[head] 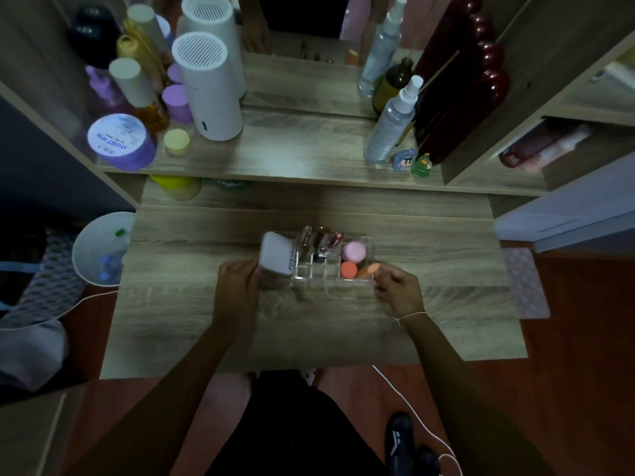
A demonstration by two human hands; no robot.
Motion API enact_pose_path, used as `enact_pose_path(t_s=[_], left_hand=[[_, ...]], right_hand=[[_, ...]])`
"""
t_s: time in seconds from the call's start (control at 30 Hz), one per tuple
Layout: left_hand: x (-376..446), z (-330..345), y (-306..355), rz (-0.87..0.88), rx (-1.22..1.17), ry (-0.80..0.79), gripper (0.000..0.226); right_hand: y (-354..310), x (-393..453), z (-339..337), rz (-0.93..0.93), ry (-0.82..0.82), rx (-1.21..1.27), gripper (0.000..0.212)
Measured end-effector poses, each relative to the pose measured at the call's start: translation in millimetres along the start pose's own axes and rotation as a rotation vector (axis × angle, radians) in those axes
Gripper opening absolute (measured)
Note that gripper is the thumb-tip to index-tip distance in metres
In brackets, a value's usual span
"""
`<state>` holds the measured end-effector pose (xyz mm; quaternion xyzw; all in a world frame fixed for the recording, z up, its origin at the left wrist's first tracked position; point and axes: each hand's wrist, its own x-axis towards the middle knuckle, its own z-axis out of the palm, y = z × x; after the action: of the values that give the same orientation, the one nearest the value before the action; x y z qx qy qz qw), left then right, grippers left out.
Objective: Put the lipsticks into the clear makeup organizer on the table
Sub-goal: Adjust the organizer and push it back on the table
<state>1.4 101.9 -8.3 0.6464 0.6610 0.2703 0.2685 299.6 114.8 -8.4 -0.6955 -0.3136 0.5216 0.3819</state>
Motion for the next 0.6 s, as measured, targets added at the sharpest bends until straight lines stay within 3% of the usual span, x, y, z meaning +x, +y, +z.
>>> enact_pose_path(t_s=[0.3,0.43,0.6], left_hand=[[-26,3,-10,0.052,0.212,-0.308,0.062],[-29,4,-15,0.09,0.29,-0.347,0.078],[-26,12,-15,0.116,0.28,-0.346,0.075]], right_hand=[[10,-1,7,-0.065,0.067,0.003,0.026],[17,0,7,-0.097,0.093,-0.02,0.025],[22,1,1,-0.134,0.142,-0.057,0.023]])
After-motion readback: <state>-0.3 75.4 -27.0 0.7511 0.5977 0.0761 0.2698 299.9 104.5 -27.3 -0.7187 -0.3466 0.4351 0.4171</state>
